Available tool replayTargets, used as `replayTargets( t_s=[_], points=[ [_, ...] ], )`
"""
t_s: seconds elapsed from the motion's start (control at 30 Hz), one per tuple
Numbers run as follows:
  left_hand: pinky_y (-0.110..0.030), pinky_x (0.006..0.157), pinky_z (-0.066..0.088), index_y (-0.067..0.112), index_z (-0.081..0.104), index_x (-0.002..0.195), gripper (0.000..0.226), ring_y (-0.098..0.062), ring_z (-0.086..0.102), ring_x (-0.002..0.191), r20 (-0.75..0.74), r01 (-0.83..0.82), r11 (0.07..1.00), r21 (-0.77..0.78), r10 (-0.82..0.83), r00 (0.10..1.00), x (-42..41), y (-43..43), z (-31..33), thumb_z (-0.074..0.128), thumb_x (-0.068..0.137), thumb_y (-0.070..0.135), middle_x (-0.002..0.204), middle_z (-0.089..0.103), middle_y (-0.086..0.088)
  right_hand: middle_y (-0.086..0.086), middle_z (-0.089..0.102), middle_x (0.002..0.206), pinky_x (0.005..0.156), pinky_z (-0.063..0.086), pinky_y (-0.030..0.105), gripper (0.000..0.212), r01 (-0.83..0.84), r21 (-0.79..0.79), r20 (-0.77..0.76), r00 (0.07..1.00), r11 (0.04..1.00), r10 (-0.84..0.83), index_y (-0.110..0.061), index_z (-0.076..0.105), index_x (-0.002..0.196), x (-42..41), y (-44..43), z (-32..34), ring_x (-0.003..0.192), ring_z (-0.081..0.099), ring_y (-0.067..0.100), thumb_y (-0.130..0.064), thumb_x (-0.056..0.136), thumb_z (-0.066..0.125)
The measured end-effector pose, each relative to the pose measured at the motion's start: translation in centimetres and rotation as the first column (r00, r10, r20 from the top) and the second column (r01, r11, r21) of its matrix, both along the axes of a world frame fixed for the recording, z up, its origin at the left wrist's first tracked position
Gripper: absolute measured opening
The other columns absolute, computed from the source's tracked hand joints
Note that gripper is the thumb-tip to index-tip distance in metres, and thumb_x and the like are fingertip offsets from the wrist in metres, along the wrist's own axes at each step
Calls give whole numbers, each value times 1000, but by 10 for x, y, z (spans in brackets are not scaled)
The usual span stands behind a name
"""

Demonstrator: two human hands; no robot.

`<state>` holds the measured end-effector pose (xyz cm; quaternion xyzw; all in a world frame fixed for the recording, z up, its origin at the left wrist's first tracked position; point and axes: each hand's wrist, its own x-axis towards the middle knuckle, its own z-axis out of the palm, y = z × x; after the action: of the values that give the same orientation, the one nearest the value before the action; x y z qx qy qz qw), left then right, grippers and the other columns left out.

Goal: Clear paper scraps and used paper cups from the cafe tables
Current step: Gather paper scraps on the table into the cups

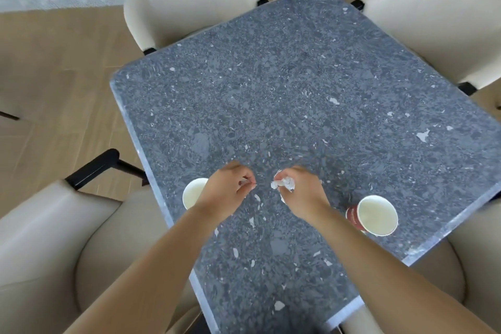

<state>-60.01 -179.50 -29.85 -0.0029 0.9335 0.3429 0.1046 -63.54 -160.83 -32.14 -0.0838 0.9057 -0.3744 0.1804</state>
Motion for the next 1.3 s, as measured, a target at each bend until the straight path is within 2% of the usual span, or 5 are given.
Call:
replayTargets(
  t_s=[0.2, 0.4, 0.5, 0.73, 1.3],
  points=[
    [-24, 69, 42, 20, 66, 84, 5, -12, 57, 79, -59, -100, 995, -24, 98, 993, 33, -42, 9, 64, 84, 14, 88, 54, 8, -3, 57, 102, 60, 33, 17, 19, -18, 7, 15, 1000, 1000, 18, -24, 64, 89, 33, -17, 3, 80, 49, 10, -7, 84, 58],
    [-28, 79, 44, 29, 60, 107, 27, -15, 53, 103, 38, -27, 991, -129, 32, 999, 46, -60, 2, 67, 80, 30, 116, 53, 8, -3, 57, 101, 57, 34, 4, 19, 0, 36, -4, 1000, 999, 0, -25, 64, 88, 50, -23, 6, 80, 48, 9, -8, 83, 59],
    [-27, 80, 43, 30, 58, 109, 31, -14, 52, 104, 46, 1, 989, -148, 6, 999, 49, -60, -5, 67, 80, 35, 118, 52, 9, -3, 59, 101, 59, 35, 11, 19, 34, 29, -8, 999, 999, -33, -25, 64, 88, 57, -21, 9, 81, 51, 11, -8, 83, 59],
    [-29, 74, 50, 29, 56, 112, 30, -13, 57, 81, 100, 44, 983, -177, -26, 995, 50, -55, -13, 58, 85, 17, 104, 60, 7, -2, 60, 102, 58, 31, 10, 19, 93, 69, -13, 996, 993, -92, -22, 65, 93, 69, -5, 10, 83, 50, 9, -8, 82, 58],
    [-30, 57, 45, 25, 61, 94, 20, -21, 61, 85, -164, 338, 918, -207, -373, 913, 5, 59, 14, 54, 84, 9, 103, 60, 9, -4, 64, 97, 63, 34, 15, 17, 366, 11, -145, 921, 930, -361, -20, 66, 94, 77, 75, 42, 78, 51, 8, -9, 83, 59]
  ],
)
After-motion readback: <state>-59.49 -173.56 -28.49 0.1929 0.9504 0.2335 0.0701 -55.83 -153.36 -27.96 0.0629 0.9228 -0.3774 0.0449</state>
